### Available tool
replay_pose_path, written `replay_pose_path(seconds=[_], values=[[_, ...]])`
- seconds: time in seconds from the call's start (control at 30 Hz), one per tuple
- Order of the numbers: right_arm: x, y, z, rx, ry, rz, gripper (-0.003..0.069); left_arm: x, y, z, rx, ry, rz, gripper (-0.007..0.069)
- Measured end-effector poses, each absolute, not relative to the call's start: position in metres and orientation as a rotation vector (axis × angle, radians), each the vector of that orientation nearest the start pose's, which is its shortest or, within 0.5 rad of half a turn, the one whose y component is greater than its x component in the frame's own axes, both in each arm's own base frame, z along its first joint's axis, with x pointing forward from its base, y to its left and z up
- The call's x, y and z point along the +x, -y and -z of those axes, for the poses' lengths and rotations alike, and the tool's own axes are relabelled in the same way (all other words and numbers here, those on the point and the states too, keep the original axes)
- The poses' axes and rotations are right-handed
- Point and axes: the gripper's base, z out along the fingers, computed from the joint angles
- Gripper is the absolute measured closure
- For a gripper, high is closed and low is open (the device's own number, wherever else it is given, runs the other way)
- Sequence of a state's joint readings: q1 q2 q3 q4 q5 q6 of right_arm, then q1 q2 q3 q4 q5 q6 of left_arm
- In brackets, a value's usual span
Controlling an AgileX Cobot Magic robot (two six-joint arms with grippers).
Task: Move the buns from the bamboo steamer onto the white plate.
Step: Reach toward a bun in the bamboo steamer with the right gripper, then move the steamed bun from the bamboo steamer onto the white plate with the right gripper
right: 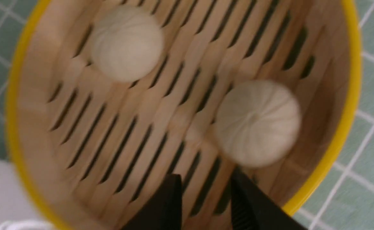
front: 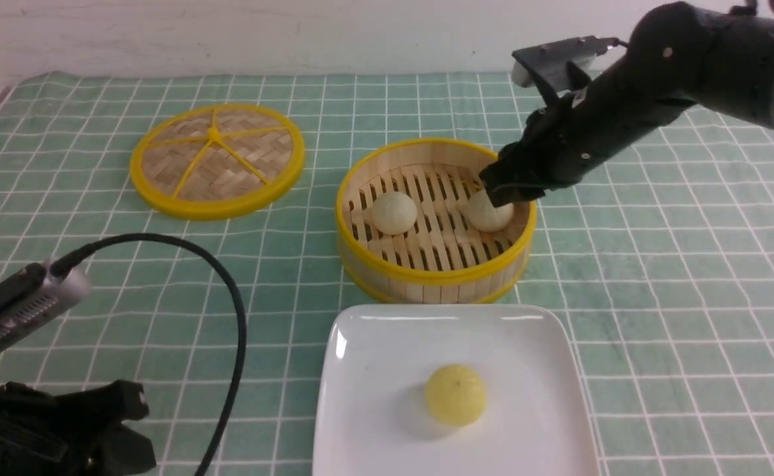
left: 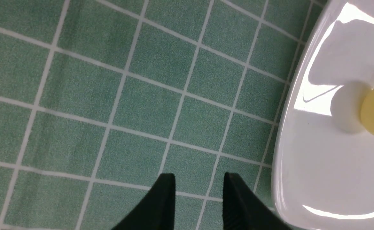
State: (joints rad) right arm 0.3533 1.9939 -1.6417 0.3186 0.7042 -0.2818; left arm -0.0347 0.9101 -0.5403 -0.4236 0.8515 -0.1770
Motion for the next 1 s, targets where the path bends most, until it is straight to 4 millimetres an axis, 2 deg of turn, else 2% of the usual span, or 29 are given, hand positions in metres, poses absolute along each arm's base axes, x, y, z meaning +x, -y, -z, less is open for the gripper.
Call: replay_pose_path(seconds=[0.07, 0.13, 0.27, 0.33, 0.47, 0.57, 0.6, 0.67, 0.7, 0.73, 0.8, 0.83, 0.87, 0.9, 0.93, 0.97, 1.0], values=[[0.431, -0.175, -0.235, -0.561, -2.445, -0.343, 0.0326, 0.144, 0.033, -0.244, -0.473, -2.648, 0.576, 0.0374], [0.438, -0.177, -0.225, -0.552, -2.437, -0.333, 0.0307, 0.144, 0.033, -0.244, -0.473, -2.648, 0.576, 0.0374], [0.442, -0.179, -0.212, -0.539, -2.445, -0.335, 0.0301, 0.144, 0.033, -0.244, -0.473, -2.648, 0.576, 0.0374], [0.444, -0.18, -0.207, -0.534, -2.448, -0.337, 0.0327, 0.144, 0.033, -0.244, -0.473, -2.648, 0.576, 0.0374], [0.444, -0.181, -0.203, -0.54, -2.464, -0.34, 0.0449, 0.144, 0.033, -0.245, -0.474, -2.638, 0.574, 0.0374], [0.439, -0.181, -0.206, -0.556, -2.503, -0.354, 0.0605, 0.146, 0.032, -0.245, -0.476, -2.623, 0.572, 0.0374], [0.435, -0.18, -0.212, -0.566, -2.518, -0.362, 0.0634, 0.146, 0.032, -0.245, -0.476, -2.621, 0.572, 0.0374], [0.426, -0.178, -0.226, -0.592, -2.545, -0.374, 0.0636, 0.146, 0.032, -0.245, -0.476, -2.618, 0.57, 0.0374], [0.416, -0.176, -0.242, -0.616, -2.565, -0.386, 0.0636, 0.146, 0.032, -0.245, -0.474, -2.619, 0.568, 0.0374], [0.413, -0.176, -0.245, -0.625, -2.575, -0.388, 0.0636, 0.146, 0.032, -0.245, -0.475, -2.618, 0.568, 0.0374], [0.387, -0.171, -0.285, -0.674, -2.584, -0.417, 0.0636, 0.146, 0.032, -0.245, -0.474, -2.615, 0.566, 0.0374], [0.384, -0.171, -0.289, -0.677, -2.585, -0.422, 0.0636, 0.146, 0.032, -0.245, -0.474, -2.615, 0.566, 0.0374], [0.364, -0.167, -0.311, -0.691, -2.598, -0.467, 0.0636, 0.147, 0.032, -0.246, -0.474, -2.613, 0.565, 0.0374], [0.347, -0.164, -0.324, -0.697, -2.615, -0.509, 0.0636, 0.147, 0.032, -0.246, -0.474, -2.609, 0.563, 0.0374], [0.327, -0.162, -0.333, -0.709, -2.634, -0.556, 0.0635, 0.147, 0.032, -0.246, -0.474, -2.604, 0.561, 0.0374], [0.327, -0.162, -0.333, -0.709, -2.634, -0.556, 0.0635, 0.147, 0.032, -0.246, -0.474, -2.604, 0.561, 0.0374], [0.305, -0.159, -0.335, -0.712, -2.648, -0.598, 0.0635, 0.148, 0.031, -0.246, -0.474, -2.597, 0.559, 0.0374]])
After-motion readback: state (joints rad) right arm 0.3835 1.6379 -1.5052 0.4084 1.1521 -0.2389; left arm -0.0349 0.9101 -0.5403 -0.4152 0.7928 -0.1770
